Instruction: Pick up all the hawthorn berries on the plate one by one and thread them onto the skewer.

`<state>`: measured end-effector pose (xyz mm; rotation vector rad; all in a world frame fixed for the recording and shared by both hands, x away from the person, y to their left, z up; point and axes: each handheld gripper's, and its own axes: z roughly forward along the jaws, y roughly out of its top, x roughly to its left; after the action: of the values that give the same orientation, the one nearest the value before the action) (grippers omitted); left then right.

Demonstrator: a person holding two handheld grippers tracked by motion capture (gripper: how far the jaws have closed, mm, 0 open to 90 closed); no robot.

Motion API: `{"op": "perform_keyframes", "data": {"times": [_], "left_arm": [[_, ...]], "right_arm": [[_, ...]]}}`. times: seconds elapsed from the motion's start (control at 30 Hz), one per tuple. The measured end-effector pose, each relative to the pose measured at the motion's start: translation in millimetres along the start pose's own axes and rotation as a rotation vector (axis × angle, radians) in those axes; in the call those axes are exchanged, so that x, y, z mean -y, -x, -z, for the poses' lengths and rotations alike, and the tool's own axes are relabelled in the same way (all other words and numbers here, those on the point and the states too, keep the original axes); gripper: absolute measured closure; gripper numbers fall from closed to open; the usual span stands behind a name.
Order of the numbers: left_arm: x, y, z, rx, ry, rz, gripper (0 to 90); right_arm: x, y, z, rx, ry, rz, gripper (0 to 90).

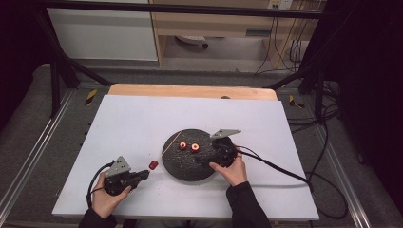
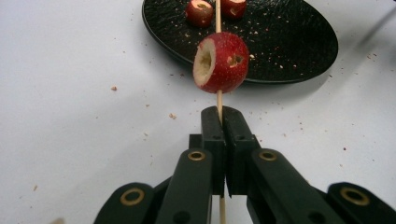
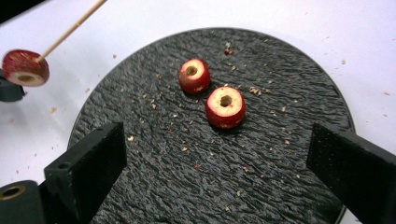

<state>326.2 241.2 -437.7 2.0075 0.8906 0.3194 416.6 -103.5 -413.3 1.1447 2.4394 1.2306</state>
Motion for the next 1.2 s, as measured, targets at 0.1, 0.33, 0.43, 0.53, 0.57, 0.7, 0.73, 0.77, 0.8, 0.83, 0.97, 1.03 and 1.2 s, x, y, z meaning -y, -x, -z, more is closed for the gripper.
{"op": "perform_keyframes", "data": {"times": [0.1, 0.33, 0.43, 0.53, 0.57, 0.7, 0.73, 0.77, 0.8, 0.83, 0.97, 1.03, 1.2], "left_arm": [[2.0, -0.7, 1.8, 0.002, -0.005, -0.002, 88.0], [6.6, -2.0, 1.8, 0.016, -0.014, -0.007, 88.1], [7.7, -2.5, 0.9, 0.019, -0.016, -0.003, 88.1], [8.2, -3.6, 1.7, 0.019, -0.018, -0.005, 88.1], [8.0, -3.6, 1.9, 0.020, -0.017, -0.006, 88.1], [8.0, -2.6, 0.6, 0.022, -0.020, -0.004, 88.1], [7.8, -2.4, 0.5, 0.025, -0.021, -0.007, 88.2], [7.8, -2.1, 0.3, 0.027, -0.022, -0.008, 88.2], [7.8, -1.8, 0.2, 0.026, -0.023, -0.010, 88.2], [7.9, -1.4, -0.1, 0.026, -0.023, -0.010, 88.2], [7.7, -1.1, -1.0, 0.025, -0.029, -0.012, 88.2], [7.8, -0.7, -1.3, 0.024, -0.031, -0.016, 88.2], [7.6, -0.4, -1.4, 0.025, -0.031, -0.017, 88.2]], "right_arm": [[-8.6, 1.0, -3.4, 0.013, -0.038, 0.030, 7.8], [-27.7, 5.0, -14.5, 0.023, -0.110, 0.086, 17.1], [-34.9, 5.3, -21.4, 0.030, -0.136, 0.119, 21.5], [-41.1, 4.2, -28.2, 0.027, -0.171, 0.152, 26.1], [-42.5, 3.6, -30.5, 0.022, -0.186, 0.157, 27.8], [-47.0, 3.5, -39.9, 0.018, -0.254, 0.200, 35.1], [-47.9, 3.5, -41.9, 0.016, -0.271, 0.206, 36.9], [-49.0, 4.1, -43.8, 0.008, -0.280, 0.206, 38.9], [-49.9, 4.2, -45.2, -0.001, -0.289, 0.201, 40.9], [-51.1, 4.3, -46.7, -0.006, -0.298, 0.199, 42.5], [-55.5, 5.5, -51.2, -0.015, -0.337, 0.207, 48.2], [-57.1, 5.7, -53.3, -0.026, -0.350, 0.203, 50.4], [-58.0, 8.7, -57.2, -0.034, -0.393, 0.200, 55.7]]}}
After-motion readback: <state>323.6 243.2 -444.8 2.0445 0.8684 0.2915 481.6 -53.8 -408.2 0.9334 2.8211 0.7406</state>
